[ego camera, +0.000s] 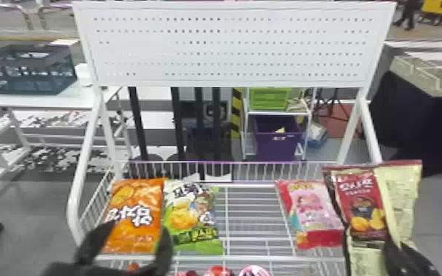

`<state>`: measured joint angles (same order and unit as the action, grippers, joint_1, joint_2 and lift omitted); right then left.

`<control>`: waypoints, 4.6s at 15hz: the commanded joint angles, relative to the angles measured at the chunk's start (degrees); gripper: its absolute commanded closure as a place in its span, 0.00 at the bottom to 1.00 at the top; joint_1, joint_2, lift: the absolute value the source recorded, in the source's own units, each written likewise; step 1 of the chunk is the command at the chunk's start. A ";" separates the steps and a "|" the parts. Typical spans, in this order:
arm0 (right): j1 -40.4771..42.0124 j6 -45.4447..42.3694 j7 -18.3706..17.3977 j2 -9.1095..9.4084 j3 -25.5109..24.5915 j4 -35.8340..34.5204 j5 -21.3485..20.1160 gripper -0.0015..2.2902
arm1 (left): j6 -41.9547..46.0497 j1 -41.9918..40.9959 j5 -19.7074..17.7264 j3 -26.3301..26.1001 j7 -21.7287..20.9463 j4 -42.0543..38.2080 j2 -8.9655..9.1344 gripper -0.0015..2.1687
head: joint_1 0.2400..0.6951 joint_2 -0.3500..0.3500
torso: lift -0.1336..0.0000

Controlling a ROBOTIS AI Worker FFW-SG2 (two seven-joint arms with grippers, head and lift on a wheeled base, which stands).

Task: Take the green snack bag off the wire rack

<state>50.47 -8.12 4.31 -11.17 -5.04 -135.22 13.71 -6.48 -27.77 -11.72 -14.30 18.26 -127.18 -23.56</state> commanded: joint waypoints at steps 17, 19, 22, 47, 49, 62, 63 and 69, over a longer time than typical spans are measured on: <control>-2.39 0.35 0.00 -0.43 2.66 2.68 -1.05 0.98 | -10.89 37.43 -5.59 -15.58 4.15 40.61 9.23 0.04 | 0.57 0.50 | 1.00; -2.48 0.70 0.00 -0.61 2.66 2.68 -1.14 0.98 | -10.71 37.78 -6.30 -15.41 3.89 41.31 9.32 0.07 | 0.57 0.50 | 1.00; -2.48 0.88 0.00 -0.70 2.75 2.59 -1.23 0.98 | -12.65 37.78 -7.00 -15.32 3.01 41.22 9.23 0.52 | 0.57 0.50 | 1.00; -1.07 0.35 0.00 -0.43 4.42 0.22 -2.37 0.98 | 10.73 -15.83 -6.12 20.81 -1.29 -8.87 1.59 0.87 | 0.57 0.50 | 1.00; -0.54 0.18 0.00 -0.43 4.33 -0.13 -2.64 0.98 | 13.90 -19.52 -6.91 24.41 -4.81 -8.87 4.31 0.87 | 0.57 0.50 | 1.00; 3.24 -1.23 0.00 -0.08 4.42 -3.03 -4.04 0.98 | 21.63 -25.23 -5.50 23.97 -6.74 -8.87 5.72 0.87 | 0.57 0.50 | 1.00; 3.41 -1.23 0.00 -0.08 4.42 -3.12 -4.04 0.98 | 21.63 -25.23 -5.50 23.97 -6.74 -8.87 5.89 0.87 | 0.57 0.50 | 1.00; 4.55 -3.52 0.00 0.09 3.98 -3.21 -4.13 0.98 | 22.33 -25.58 -5.15 23.97 -6.74 -8.87 6.42 0.87 | 0.57 0.50 | 1.00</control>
<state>54.73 -11.13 4.30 -11.14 -0.96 -138.43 9.58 15.85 -53.27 -16.99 9.67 11.51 -136.06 -17.24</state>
